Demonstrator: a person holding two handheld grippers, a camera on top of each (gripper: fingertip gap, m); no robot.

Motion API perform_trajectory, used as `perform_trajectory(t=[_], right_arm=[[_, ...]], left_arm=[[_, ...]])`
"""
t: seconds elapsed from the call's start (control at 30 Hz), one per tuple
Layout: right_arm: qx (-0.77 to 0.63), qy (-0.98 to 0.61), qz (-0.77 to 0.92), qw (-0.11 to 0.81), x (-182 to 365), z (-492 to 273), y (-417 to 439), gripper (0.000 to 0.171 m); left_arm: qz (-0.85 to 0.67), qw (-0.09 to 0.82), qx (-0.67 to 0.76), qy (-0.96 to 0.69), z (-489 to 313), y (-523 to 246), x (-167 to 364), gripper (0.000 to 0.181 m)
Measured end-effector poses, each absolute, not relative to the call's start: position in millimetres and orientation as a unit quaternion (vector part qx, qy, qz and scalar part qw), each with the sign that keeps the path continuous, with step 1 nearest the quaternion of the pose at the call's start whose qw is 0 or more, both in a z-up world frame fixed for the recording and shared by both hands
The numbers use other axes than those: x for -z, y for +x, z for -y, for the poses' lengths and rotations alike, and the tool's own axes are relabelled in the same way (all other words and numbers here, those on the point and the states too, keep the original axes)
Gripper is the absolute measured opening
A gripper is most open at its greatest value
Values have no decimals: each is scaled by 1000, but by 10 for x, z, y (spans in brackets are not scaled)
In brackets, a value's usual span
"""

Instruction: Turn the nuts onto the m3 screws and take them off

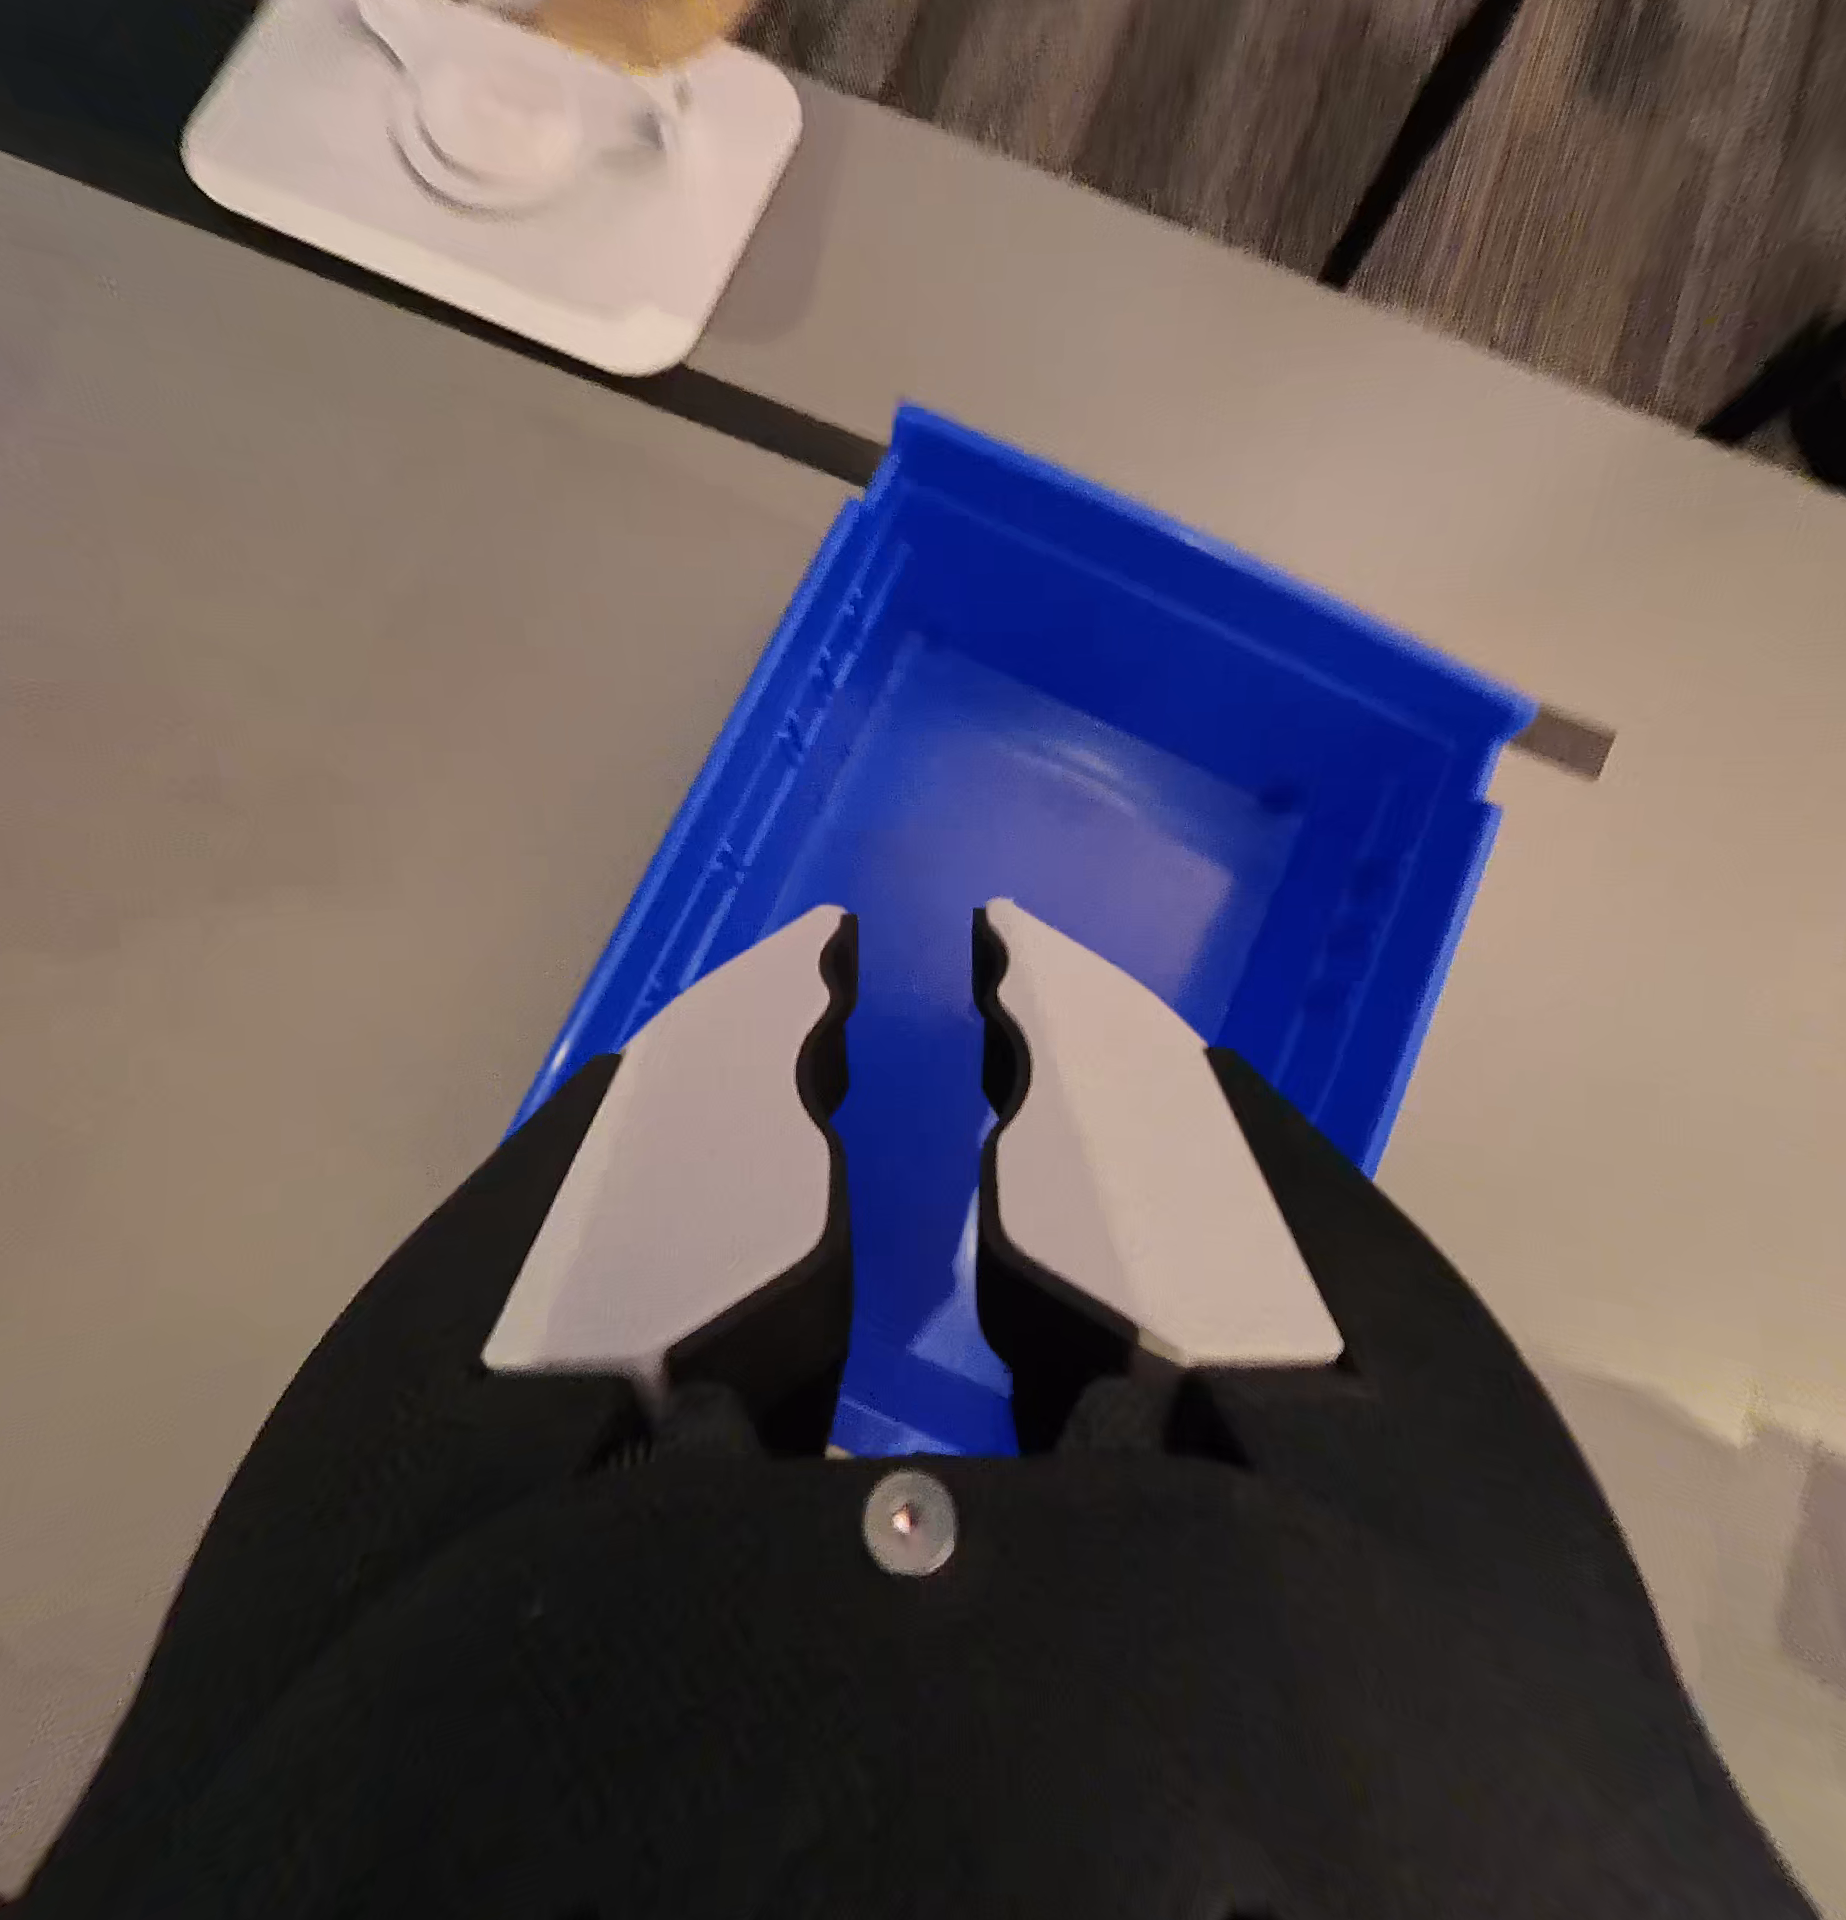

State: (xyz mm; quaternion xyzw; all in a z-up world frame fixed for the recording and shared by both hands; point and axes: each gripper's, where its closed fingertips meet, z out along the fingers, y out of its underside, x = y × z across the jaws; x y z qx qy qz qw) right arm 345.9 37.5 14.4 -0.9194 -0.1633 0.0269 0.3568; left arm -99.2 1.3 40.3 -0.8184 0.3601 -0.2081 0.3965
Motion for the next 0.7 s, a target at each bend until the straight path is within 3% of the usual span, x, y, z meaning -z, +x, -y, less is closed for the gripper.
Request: perform_trajectory(t=[0.27, 0.5, 0.7], right_arm=[[-11, -905, 205, 373, -220, -389, 3259, 23], [2, -913, 217, 345, -69, -430, 3250, 27], [-2, -916, 220, 336, -23, -436, 3243, 29]], left_arm=[[-373, 226, 144, -888, 158, -1546, 291, 9], [-381, 132, 68, -912, 170, -1791, 731, 12], [-481, 75, 1, -874, 144, -1950, 1209, 20]])
